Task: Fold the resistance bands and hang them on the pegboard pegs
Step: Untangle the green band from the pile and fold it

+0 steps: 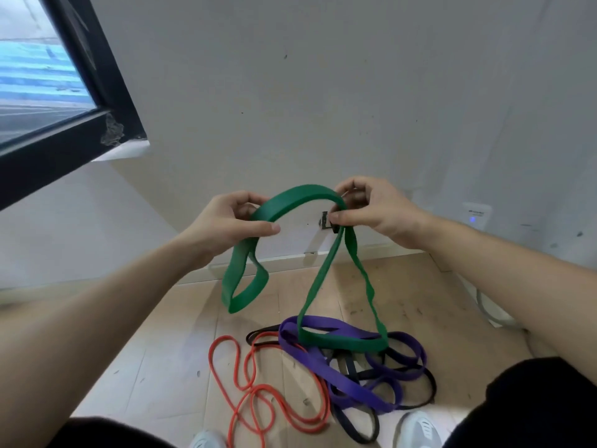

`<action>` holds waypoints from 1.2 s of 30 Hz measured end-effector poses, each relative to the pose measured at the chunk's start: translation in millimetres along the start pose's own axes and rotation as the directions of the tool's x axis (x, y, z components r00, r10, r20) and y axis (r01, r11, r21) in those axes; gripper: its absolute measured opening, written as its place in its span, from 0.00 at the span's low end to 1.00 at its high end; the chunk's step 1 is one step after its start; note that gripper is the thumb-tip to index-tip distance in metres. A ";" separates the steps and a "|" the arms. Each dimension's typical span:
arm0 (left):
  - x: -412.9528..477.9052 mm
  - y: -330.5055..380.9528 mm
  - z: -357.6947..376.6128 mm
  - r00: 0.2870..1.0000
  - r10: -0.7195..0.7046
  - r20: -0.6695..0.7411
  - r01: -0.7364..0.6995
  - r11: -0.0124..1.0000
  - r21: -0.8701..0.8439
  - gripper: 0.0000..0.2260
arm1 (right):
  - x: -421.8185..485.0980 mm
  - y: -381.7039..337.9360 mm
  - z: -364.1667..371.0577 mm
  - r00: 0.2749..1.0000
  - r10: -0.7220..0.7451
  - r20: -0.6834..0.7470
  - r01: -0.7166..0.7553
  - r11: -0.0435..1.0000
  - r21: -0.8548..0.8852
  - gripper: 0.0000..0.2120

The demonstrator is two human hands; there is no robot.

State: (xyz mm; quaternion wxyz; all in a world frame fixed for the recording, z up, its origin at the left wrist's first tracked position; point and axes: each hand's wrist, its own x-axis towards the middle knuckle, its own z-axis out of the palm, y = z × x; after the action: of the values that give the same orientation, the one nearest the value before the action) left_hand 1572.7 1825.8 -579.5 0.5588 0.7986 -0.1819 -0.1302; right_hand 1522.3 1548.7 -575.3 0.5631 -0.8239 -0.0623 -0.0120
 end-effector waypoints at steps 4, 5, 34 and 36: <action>0.6 1.8 19.3 0.996 0.006 0.091 -0.009 0.999 0.033 0.17 | -4.3 -23.4 9.2 0.994 -0.112 0.001 0.112 0.988 -0.103 0.20; 1.4 3.5 24.1 0.995 0.015 0.097 -0.018 0.999 0.033 0.16 | -4.4 -26.6 12.8 0.990 -0.138 0.010 0.138 0.981 -0.140 0.21; 0.2 12.5 33.1 0.987 0.159 -0.037 -0.161 0.985 -0.063 0.11 | -3.4 -16.4 5.6 0.992 -0.097 0.085 0.104 0.990 -0.090 0.16; -1.4 13.2 34.6 0.984 0.175 -0.038 -0.176 0.984 -0.012 0.13 | -5.2 -21.7 9.9 0.988 -0.144 0.061 0.151 0.982 -0.116 0.15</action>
State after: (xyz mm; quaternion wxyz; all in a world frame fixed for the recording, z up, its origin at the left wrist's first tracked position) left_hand 1555.3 1793.1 -578.9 0.5774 0.7774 -0.2403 -0.0674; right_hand 1514.2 1565.2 -559.3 0.5081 -0.8496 -0.1370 -0.0358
